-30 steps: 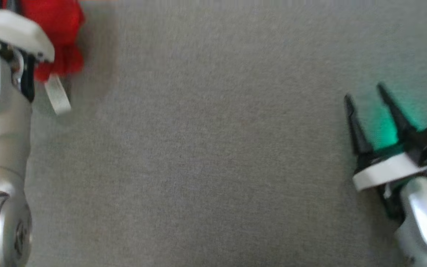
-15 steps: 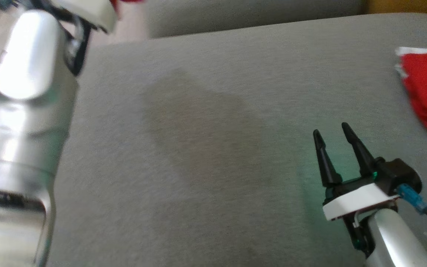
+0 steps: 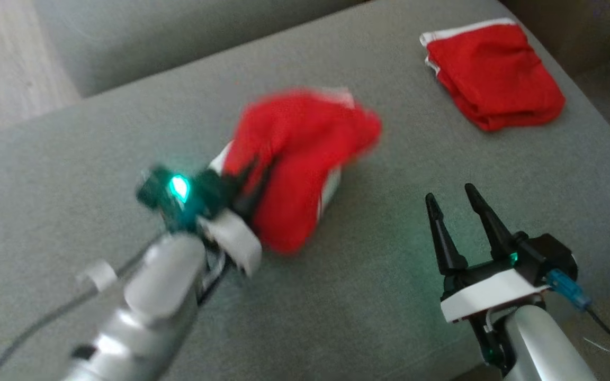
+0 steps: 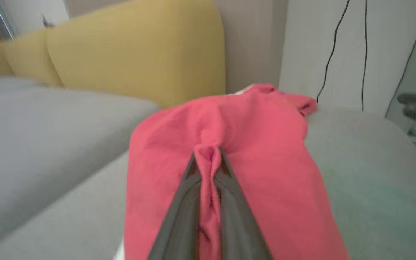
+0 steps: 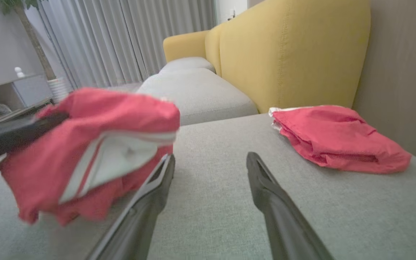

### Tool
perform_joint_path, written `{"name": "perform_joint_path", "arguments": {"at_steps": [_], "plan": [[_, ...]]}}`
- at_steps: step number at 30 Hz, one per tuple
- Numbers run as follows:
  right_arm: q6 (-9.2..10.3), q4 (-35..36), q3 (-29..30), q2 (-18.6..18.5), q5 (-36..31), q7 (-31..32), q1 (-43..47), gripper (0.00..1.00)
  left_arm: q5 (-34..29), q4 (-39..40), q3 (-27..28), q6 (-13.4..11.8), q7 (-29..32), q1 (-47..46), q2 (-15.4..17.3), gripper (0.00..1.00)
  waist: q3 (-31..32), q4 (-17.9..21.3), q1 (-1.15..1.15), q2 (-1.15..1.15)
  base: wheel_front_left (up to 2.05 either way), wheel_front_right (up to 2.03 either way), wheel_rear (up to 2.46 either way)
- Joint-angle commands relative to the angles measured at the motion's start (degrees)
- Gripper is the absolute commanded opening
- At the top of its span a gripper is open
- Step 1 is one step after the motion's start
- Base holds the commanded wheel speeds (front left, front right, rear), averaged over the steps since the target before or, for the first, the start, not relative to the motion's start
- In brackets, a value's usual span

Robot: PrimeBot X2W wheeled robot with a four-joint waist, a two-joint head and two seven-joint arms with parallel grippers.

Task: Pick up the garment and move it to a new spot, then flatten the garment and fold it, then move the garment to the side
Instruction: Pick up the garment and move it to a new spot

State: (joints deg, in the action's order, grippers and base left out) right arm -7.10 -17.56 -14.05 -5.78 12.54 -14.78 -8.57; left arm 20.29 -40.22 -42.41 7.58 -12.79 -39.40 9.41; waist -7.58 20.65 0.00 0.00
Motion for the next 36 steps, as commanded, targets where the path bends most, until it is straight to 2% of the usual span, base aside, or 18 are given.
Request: {"name": "perform_joint_path", "arguments": {"at_steps": [1, 2, 4, 5, 12, 15, 20, 24, 29, 36], "plan": [[-0.39, 1.7, -1.5, 0.8, 0.4, -0.2, -1.1, 1.00, 1.2, -1.2, 1.2, -0.1, -1.3, 0.7, 0.9, 0.92, -2.5, 0.0, 0.00, 0.00, 0.00, 0.00, 0.00], [-0.39, 1.5, -1.7, 0.9, 0.4, -0.2, -1.2, 1.00, 1.0, -2.1, 1.3, -0.6, -1.7, 1.7, 0.6, 1.00, -2.6, -0.3, 0.00, 0.00, 0.00, 0.00, 0.00], [-0.39, 1.3, -1.7, 1.0, 0.3, -0.2, -1.3, 1.00, 1.0, -2.5, 1.7, -1.5, -1.9, 2.7, 0.2, 1.00, -2.6, -0.7, 0.00, 0.00, 0.00, 0.00, 0.00], [-0.39, 1.1, -1.4, 1.1, 0.3, -0.2, -1.4, 1.00, 1.1, -2.3, 2.6, -2.7, -2.1, 3.9, -0.2, 1.00, -2.4, -1.3, 0.00, 0.00, 0.00, 0.00, 0.00], [-0.39, -1.2, 1.2, 1.2, 0.0, -0.2, 0.3, 1.00, -2.9, 13.2, 13.8, -12.5, -2.2, 17.7, -1.9, 1.00, 1.1, -9.6, 0.00, 0.00, 0.00, 0.00, 0.00], [-0.39, -1.9, 2.7, 1.1, -0.3, -0.2, 1.8, 1.00, -4.7, 18.9, 18.9, -14.6, -2.2, 24.6, -2.9, 1.00, 3.5, -14.2, 0.00, 0.00, 0.00, 0.00, 0.00], [-0.39, -1.8, 6.4, 1.4, -0.7, -0.2, 5.2, 1.00, -8.0, 27.3, 26.1, -15.6, -2.2, 34.3, -4.2, 1.00, 7.1, -20.9, 0.00, 0.00, 0.00, 0.00, 0.00], [-0.39, -1.6, 8.1, 1.8, -1.5, -0.2, 8.2, 1.00, -11.4, 33.0, 30.4, -16.1, -2.2, 40.8, -4.7, 1.00, 9.9, -23.6, 0.00, 0.00, 0.00, 0.00, 0.00], [-0.39, -0.1, 10.6, 2.4, -2.3, -0.2, 12.5, 1.00, -13.4, 36.5, 32.7, -14.9, -2.2, 47.5, -5.6, 1.00, 13.1, -25.1, 0.00, 0.00, 0.00, 0.00, 0.00], [-0.39, 4.2, 9.9, 2.8, -3.7, -0.2, 16.1, 1.00, -15.3, 36.0, 33.9, -13.0, -2.2, 50.3, -6.2, 1.00, 14.7, -24.6, 0.00, 0.00, 0.00, 0.00, 0.00]]}}
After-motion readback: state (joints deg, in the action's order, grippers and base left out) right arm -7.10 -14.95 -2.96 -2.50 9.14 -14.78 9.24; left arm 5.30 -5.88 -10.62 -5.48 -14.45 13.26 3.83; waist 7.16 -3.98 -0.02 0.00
